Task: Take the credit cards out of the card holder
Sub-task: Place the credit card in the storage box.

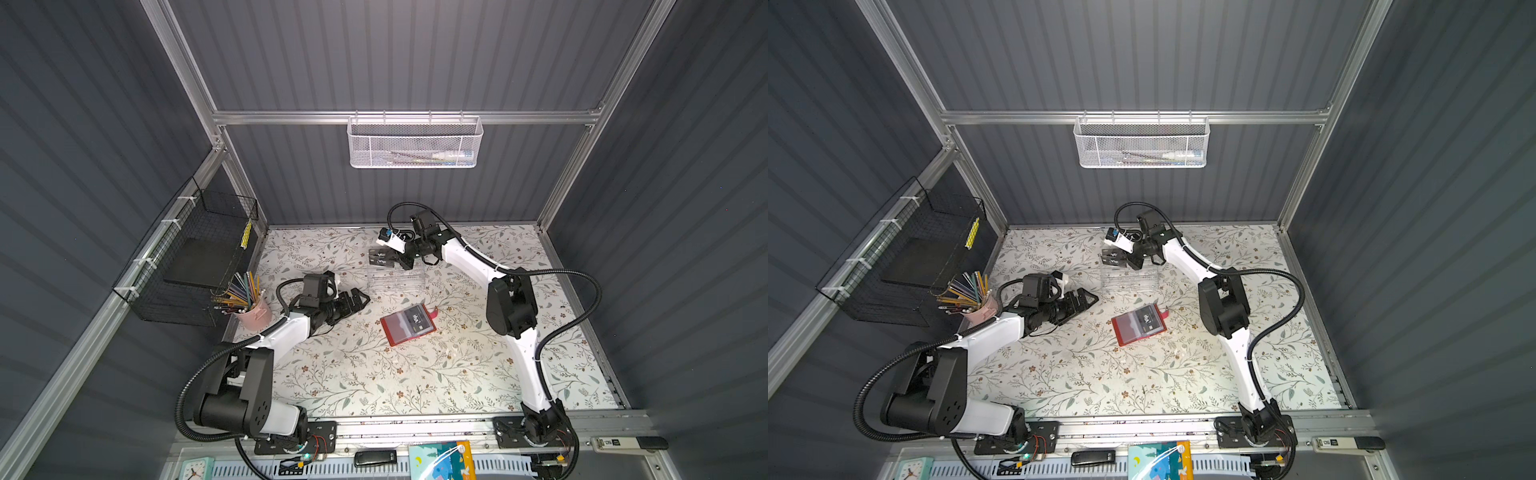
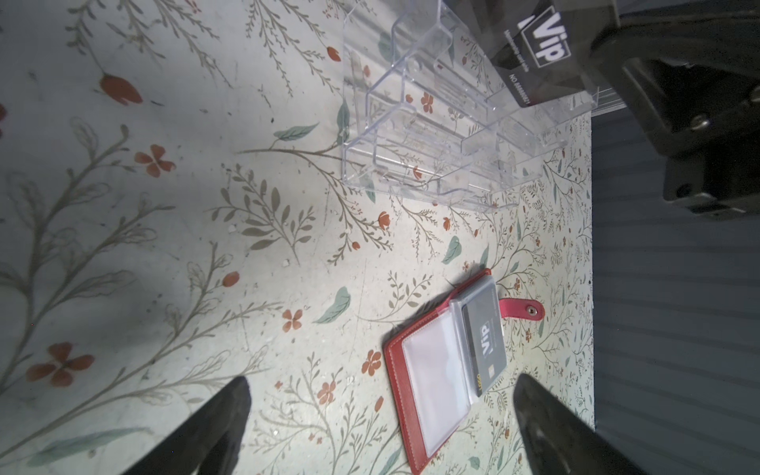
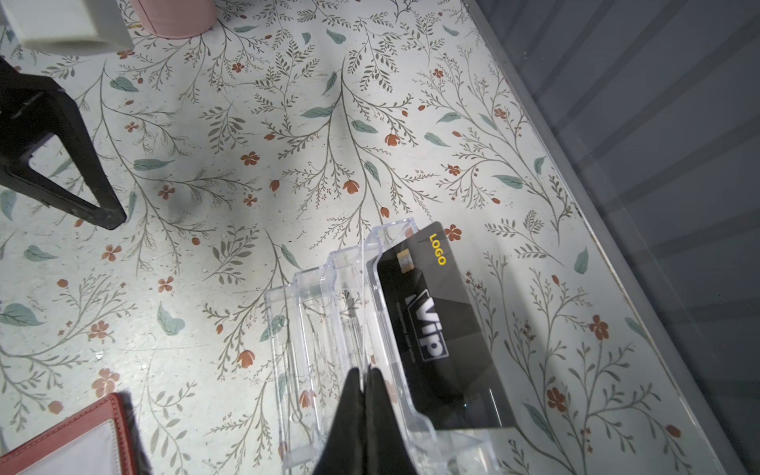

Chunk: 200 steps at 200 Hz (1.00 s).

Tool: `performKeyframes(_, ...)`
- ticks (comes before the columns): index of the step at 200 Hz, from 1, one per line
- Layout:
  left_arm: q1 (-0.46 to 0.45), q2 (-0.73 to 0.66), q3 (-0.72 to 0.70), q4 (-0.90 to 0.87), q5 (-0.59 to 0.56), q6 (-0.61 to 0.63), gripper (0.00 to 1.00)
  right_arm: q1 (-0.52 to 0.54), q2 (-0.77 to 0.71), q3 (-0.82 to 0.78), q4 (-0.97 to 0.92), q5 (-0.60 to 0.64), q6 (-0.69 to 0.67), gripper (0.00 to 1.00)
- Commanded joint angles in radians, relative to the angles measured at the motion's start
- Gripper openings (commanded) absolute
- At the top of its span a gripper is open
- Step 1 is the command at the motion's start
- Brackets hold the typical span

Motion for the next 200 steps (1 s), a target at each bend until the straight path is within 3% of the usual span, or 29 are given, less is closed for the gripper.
performKeyframes(1,0.004,0.021,0.003,0.028,0.033,-0.016,1.00,-0.012,0.032,0.065,-0.013,-0.017,-0.036,0.00)
performKeyframes(78,0.004,0.046,0.028,0.067,0.070,-0.024,1.00,-0.012,0.091,0.135,-0.041,-0.011,-0.087,0.00)
performKeyframes(182,0.005,0.026,0.020,0.092,0.078,-0.029,1.00,-0.013,0.102,0.112,0.021,0.027,-0.036,0.00)
performKeyframes(200,0.004,0.027,0.016,0.095,0.075,-0.033,1.00,-0.011,0.104,0.112,0.027,0.030,-0.030,0.08)
